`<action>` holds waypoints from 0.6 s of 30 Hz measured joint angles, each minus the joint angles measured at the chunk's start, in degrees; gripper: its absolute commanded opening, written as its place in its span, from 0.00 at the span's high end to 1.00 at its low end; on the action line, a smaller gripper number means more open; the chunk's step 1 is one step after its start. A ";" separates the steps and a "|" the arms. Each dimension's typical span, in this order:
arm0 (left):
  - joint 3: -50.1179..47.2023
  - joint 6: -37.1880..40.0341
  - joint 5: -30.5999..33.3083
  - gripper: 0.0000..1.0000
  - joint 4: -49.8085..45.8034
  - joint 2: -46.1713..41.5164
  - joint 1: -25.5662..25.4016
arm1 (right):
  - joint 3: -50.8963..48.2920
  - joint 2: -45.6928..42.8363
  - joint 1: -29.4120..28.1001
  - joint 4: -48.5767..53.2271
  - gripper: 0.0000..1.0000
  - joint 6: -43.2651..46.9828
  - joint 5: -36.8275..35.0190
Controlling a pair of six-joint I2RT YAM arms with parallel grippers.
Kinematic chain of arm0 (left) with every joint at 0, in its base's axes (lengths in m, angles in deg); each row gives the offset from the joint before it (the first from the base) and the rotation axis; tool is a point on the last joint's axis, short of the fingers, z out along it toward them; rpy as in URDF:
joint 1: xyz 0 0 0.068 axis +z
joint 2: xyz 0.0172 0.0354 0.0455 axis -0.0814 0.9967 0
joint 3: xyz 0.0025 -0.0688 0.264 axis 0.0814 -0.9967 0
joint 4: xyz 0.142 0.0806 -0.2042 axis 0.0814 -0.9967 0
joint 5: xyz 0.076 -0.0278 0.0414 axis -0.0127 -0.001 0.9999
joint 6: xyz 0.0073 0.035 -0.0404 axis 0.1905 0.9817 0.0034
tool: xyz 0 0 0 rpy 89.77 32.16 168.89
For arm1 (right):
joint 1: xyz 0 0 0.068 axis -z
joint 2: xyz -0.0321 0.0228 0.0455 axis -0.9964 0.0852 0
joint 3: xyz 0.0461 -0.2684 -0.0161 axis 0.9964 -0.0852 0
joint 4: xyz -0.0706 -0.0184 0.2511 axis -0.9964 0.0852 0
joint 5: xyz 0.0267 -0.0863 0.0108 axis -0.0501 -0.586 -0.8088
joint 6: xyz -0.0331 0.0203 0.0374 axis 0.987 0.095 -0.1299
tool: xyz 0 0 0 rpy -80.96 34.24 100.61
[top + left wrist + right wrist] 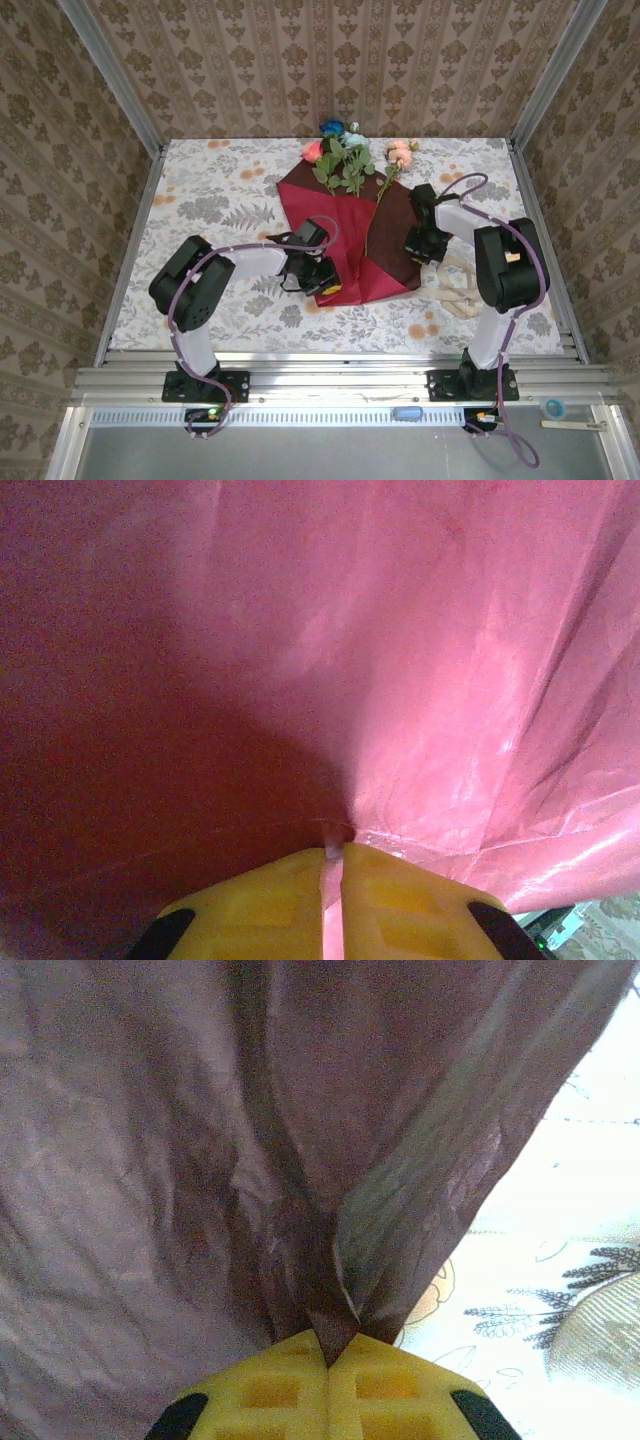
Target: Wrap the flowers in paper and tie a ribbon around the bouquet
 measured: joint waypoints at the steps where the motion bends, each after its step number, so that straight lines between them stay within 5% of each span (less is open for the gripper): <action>1: 0.00 0.00 0.00 0.88 0.00 -0.07 0.24 | 0.00 -0.48 -0.59 0.04 1.00 0.02 -0.74; 18: -0.79 0.02 1.05 0.87 2.47 -2.78 4.57 | 16.79 -9.88 -21.68 4.74 1.00 7.39 -11.45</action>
